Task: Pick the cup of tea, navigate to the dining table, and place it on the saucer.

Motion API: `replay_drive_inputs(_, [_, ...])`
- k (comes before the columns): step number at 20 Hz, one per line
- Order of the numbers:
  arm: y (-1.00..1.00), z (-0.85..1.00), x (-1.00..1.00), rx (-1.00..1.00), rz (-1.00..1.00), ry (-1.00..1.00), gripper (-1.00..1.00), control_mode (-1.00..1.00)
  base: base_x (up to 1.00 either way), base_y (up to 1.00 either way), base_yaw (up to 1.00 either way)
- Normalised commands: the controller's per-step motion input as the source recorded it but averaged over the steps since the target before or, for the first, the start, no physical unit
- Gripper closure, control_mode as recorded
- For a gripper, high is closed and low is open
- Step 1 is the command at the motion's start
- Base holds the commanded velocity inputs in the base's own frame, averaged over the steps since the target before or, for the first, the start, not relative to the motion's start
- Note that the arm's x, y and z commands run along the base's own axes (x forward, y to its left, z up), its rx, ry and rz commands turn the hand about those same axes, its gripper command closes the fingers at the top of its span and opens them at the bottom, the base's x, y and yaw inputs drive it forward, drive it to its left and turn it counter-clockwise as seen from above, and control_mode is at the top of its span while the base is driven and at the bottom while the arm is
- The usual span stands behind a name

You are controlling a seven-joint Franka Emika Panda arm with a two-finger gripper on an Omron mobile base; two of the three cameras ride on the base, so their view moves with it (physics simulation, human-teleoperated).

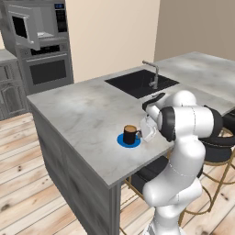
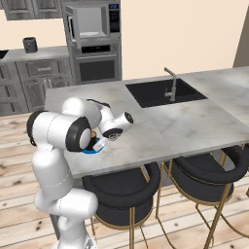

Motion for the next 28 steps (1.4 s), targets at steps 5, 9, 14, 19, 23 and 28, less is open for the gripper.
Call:
replay_drive_inputs(5, [0.0,-0.1,0.0,0.0,0.0,0.0,1.0,-1.0,0.0,0.0,0.0])
replay_drive_inputs(9, [0.0,0.0,0.0,0.0,0.0,0.0,1.0,-1.0,0.0,0.0,0.0])
replay_drive_inputs(14, [0.0,0.0,0.0,0.0,0.0,0.0,-1.0,-1.0,0.0,0.0,0.0])
replay_drive_inputs(19, [0.0,0.0,0.0,0.0,0.0,0.0,-1.0,-1.0,0.0,0.0,0.0])
replay_drive_inputs(23, [0.0,0.0,0.0,0.0,0.0,0.0,-1.0,-1.0,0.0,0.0,0.0])
replay_drive_inputs(28, [0.0,0.24,-0.08,0.01,0.0,-0.01,-1.0,-1.0,0.0,0.0,0.0])
